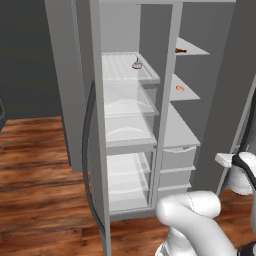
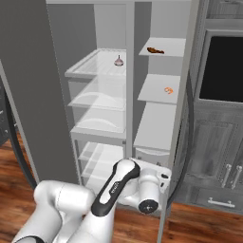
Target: There's a chicken drumstick in the fridge that needs to be moved to the freezer for freezing. Pick up the chicken drumstick from the fridge, place it on any shelf in the freezer, and close the fridge and freezer doors when done.
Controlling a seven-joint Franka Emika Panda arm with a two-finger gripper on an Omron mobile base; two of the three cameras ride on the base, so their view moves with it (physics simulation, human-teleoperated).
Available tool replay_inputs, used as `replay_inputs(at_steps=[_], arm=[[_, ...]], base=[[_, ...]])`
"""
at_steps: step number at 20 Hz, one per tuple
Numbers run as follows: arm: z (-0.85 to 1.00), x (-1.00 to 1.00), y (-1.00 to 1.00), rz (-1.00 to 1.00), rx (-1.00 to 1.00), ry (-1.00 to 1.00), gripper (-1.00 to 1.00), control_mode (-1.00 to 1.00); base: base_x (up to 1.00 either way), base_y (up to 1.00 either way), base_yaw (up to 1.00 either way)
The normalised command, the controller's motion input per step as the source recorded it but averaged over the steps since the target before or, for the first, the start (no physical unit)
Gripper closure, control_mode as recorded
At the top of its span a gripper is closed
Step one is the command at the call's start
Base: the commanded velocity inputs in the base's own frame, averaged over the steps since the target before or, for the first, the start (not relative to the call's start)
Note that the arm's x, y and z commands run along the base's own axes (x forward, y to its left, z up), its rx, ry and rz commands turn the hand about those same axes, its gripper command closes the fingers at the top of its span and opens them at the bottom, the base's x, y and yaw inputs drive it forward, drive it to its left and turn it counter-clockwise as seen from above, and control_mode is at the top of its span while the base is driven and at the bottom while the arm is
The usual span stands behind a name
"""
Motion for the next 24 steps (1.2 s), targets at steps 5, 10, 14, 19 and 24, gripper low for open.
replay_inputs(at_steps=[5,10,14,19,24], arm=[[0.01,0.12,0.34,0.0,0.0,-0.09,-1.0,-1.0],[0.1,-0.28,0.0,0.0,0.0,-0.3,-1.0,-1.0],[0.05,-0.61,-0.54,0.0,0.0,-0.3,-1.0,-1.0],[0.02,-0.13,-1.0,0.0,0.0,-0.1,-1.0,-1.0],[0.37,0.02,-1.0,0.0,0.01,-0.09,-1.0,-1.0]], base=[[0.0,0.0,0.0],[0.0,0.0,0.0],[0.0,0.0,0.0],[0.0,0.0,0.0],[0.0,0.0,0.0]])
